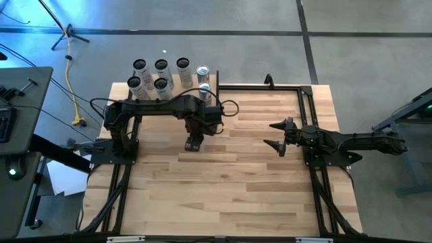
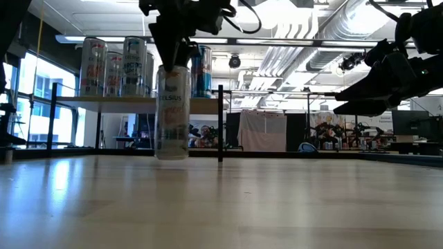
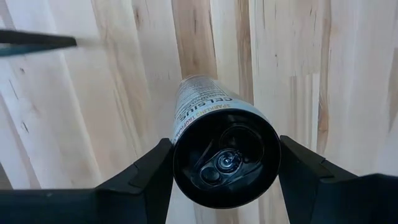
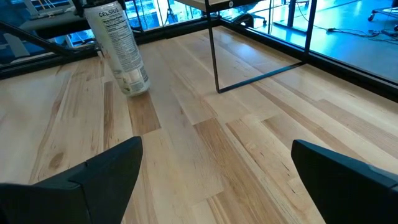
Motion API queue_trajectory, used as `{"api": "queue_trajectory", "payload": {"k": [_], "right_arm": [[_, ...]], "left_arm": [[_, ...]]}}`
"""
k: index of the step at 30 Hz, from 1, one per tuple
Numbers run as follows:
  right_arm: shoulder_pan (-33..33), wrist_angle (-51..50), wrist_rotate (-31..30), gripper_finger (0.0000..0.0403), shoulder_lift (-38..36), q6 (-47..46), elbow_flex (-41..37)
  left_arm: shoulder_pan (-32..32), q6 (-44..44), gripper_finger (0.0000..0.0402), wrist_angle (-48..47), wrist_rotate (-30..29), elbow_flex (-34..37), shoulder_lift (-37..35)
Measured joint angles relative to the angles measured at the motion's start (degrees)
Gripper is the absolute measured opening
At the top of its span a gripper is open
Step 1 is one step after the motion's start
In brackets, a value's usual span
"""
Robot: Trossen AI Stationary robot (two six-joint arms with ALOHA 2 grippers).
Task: Place canned beverage on shelf
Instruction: Put the white yellow soda can on the shelf aligned with the other white yellow soda can
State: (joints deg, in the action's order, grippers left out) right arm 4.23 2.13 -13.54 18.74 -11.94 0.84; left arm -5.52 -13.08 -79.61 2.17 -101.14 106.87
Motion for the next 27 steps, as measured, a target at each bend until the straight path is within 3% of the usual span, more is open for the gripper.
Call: {"api": "queue_trajectory", "payload": {"k": [8,17,27], "right_arm": [[0.0,0.0,0.0,0.04,0.0,0.0,-0.02],[0.0,0.0,0.0,0.04,-0.01,0.0,-0.01],[0.0,0.0,0.0,0.04,-0.01,0.01,-0.01]], "left_arm": [[0.0,-0.53,0.0198,1.61,-0.04,0.0,-0.13],[0.0,0.39,0.0238,1.99,-0.04,0.0,-0.13],[-0.02,-0.07,0.0242,4.66,0.02,2.81,-0.24]]}}
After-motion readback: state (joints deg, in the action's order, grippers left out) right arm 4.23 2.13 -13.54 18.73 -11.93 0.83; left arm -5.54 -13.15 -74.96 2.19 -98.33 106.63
